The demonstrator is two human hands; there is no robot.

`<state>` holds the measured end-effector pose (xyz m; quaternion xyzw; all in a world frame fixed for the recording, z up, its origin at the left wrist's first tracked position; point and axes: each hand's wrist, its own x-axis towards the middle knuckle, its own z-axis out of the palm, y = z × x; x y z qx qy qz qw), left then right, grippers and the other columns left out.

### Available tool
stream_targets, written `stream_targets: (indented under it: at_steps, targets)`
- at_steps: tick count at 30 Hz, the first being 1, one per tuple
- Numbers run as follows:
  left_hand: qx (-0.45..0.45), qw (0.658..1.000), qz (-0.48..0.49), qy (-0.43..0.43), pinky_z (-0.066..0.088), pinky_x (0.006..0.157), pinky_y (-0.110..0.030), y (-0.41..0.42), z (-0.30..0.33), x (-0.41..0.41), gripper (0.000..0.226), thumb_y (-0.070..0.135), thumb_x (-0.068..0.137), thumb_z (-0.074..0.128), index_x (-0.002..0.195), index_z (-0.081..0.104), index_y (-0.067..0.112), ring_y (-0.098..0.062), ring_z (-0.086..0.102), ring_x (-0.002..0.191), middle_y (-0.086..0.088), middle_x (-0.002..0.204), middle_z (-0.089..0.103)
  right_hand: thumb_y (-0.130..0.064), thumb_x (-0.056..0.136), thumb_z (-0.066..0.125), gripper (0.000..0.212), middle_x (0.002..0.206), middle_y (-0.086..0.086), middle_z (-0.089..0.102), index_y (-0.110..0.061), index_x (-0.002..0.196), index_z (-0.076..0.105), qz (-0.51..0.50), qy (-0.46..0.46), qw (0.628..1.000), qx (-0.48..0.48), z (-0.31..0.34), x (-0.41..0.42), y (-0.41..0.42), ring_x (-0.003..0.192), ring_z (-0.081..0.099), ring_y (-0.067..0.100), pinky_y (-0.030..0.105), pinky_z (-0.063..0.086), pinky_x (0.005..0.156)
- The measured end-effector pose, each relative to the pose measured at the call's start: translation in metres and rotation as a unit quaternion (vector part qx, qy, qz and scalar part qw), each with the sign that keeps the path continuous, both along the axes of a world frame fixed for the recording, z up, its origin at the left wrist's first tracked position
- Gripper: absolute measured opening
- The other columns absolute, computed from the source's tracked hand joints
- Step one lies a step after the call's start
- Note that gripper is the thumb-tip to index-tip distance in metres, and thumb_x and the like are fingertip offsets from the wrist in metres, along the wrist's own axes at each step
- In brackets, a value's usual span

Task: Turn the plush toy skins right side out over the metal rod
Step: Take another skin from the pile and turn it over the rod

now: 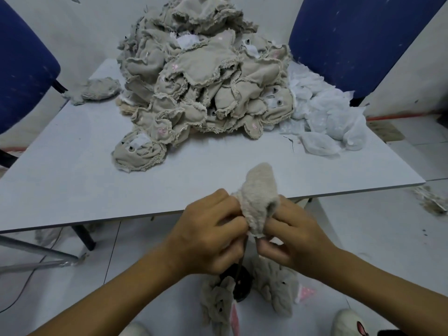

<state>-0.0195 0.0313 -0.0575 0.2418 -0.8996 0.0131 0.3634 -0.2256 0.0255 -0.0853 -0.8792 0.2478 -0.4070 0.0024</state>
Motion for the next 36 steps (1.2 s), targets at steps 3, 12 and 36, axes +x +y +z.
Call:
stream_targets:
  at_steps: [3, 12, 36]
  targets:
    - [-0.083, 0.996, -0.019, -0.035, 0.028, 0.055, -0.036, -0.003, 0.002, 0.000, 0.012, 0.005, 0.079, 0.055, 0.074, 0.046, 0.010, -0.023, 0.035, 0.064, -0.009, 0.076, 0.042, -0.008, 0.092, 0.059, 0.006, 0.096, 0.007, 0.055, -0.012, 0.095, 0.057, 0.021, 0.021, 0.997, -0.066, 0.001, -0.003, -0.004, 0.081, 0.056, 0.029, 0.032, 0.049, 0.078]
    - [0.046, 0.997, 0.029, -0.049, 0.042, 0.054, -0.041, 0.001, -0.041, -0.001, 0.013, -0.001, 0.078, 0.056, 0.066, 0.057, 0.001, -0.029, 0.044, 0.061, -0.014, 0.068, 0.051, -0.005, 0.084, 0.066, 0.009, 0.082, 0.009, 0.064, -0.006, 0.075, 0.066, -0.039, 0.076, 0.995, 0.049, -0.025, 0.010, 0.006, 0.070, 0.059, 0.031, 0.040, 0.053, 0.063]
    - [0.462, 0.833, 0.091, 0.290, 0.033, 0.054, -0.026, -0.070, 0.058, -0.054, 0.025, 0.007, 0.097, 0.052, 0.074, 0.048, 0.019, -0.006, 0.040, 0.056, 0.009, 0.061, 0.045, -0.019, 0.084, 0.073, 0.015, 0.081, 0.010, 0.069, -0.005, 0.087, 0.066, 0.030, -0.114, 0.890, 0.441, 0.083, -0.030, -0.059, 0.075, 0.068, 0.023, 0.030, 0.058, 0.071]
